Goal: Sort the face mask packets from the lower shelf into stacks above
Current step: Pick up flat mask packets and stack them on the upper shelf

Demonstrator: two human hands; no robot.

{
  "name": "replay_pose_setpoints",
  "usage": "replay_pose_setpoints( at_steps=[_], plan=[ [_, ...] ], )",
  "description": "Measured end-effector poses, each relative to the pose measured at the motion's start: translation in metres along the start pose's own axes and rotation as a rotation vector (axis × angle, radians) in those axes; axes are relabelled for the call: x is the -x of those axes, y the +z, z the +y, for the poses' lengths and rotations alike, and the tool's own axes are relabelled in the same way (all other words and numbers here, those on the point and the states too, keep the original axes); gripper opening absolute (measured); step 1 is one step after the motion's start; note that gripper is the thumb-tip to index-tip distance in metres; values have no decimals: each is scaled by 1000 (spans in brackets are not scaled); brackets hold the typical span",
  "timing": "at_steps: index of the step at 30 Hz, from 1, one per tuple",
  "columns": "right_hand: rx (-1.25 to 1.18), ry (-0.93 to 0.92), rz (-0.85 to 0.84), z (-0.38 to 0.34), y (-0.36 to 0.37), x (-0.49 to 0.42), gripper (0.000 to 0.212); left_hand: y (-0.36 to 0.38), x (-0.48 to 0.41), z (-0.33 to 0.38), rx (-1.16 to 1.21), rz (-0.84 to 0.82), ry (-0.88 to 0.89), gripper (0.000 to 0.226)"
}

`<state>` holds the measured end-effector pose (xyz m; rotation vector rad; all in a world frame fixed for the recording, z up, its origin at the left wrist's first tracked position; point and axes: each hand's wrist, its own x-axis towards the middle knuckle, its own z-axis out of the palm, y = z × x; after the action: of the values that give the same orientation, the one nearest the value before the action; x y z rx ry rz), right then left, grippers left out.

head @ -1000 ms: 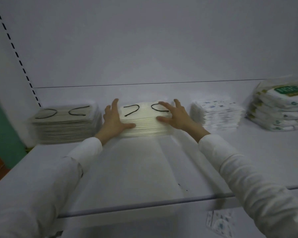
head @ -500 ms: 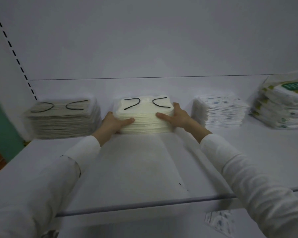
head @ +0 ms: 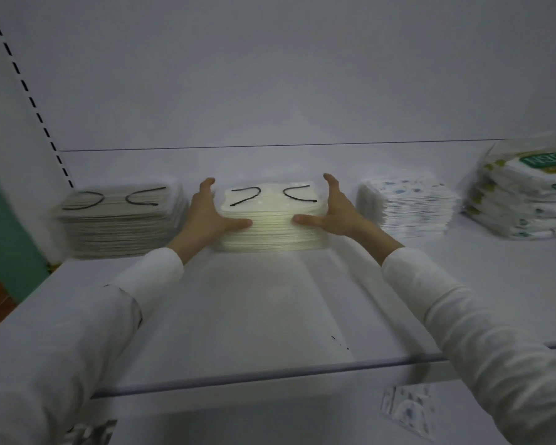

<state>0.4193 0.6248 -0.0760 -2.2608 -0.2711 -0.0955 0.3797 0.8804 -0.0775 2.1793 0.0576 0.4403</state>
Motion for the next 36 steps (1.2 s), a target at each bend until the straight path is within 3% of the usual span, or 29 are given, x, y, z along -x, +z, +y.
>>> replay_pose_setpoints(
  at_steps=[8,23,30,36],
  plan=[
    [318,-128,-32,6,0,2,138,1,10,-5,-455,-124,198,129],
    [364,-158,-25,5,-2,-10,128,-5,3,0,-559,-155,264,110],
    [522,-402,118,-16,-22,3,80,-24,12,23,-570,-53,500,54],
    [728,-513,168,-38,-39,43,58,-21,37,62,-596,-40,559,40]
  ],
)
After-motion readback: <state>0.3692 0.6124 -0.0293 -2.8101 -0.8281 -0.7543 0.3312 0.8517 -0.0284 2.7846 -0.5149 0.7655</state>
